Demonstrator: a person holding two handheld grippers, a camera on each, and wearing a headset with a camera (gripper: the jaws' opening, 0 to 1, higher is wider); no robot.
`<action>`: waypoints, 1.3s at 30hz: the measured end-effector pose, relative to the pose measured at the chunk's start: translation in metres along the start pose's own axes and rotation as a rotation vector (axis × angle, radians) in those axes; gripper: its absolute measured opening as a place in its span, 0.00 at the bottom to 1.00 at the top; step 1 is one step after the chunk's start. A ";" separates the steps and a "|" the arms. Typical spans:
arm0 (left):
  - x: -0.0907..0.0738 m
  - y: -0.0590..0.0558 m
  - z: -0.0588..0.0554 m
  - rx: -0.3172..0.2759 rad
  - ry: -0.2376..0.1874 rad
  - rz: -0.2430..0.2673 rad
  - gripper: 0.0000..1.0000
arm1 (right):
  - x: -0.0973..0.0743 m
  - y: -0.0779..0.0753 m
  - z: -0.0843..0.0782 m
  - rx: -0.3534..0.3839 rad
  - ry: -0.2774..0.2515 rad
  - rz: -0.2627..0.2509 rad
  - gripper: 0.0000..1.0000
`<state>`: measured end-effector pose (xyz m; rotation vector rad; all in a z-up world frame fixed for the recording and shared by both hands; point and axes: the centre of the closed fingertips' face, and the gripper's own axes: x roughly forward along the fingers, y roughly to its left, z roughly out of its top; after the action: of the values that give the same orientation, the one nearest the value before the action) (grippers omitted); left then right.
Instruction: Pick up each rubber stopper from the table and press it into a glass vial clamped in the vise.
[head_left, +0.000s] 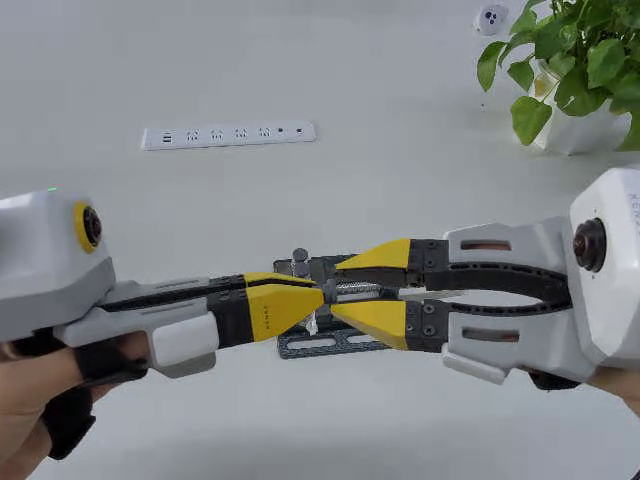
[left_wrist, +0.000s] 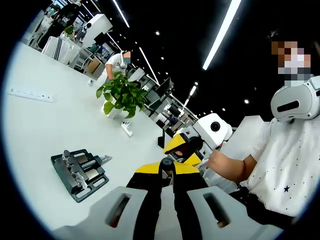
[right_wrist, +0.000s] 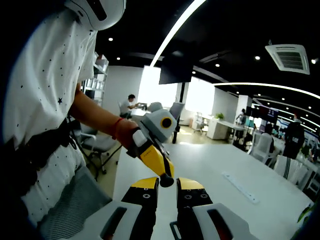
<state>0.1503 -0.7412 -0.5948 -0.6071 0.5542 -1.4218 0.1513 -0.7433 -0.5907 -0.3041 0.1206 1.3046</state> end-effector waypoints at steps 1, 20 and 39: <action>0.000 -0.002 0.001 -0.009 -0.003 -0.010 0.04 | 0.000 0.001 0.001 -0.002 -0.001 0.003 0.10; -0.003 -0.026 0.009 -0.096 -0.035 -0.158 0.03 | 0.000 0.013 0.024 0.002 -0.059 0.067 0.08; -0.006 -0.035 0.008 -0.138 -0.037 -0.219 0.03 | -0.003 0.018 0.033 0.039 -0.091 0.099 0.07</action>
<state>0.1298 -0.7364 -0.5649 -0.8231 0.5728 -1.5825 0.1306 -0.7327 -0.5617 -0.2079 0.0850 1.4106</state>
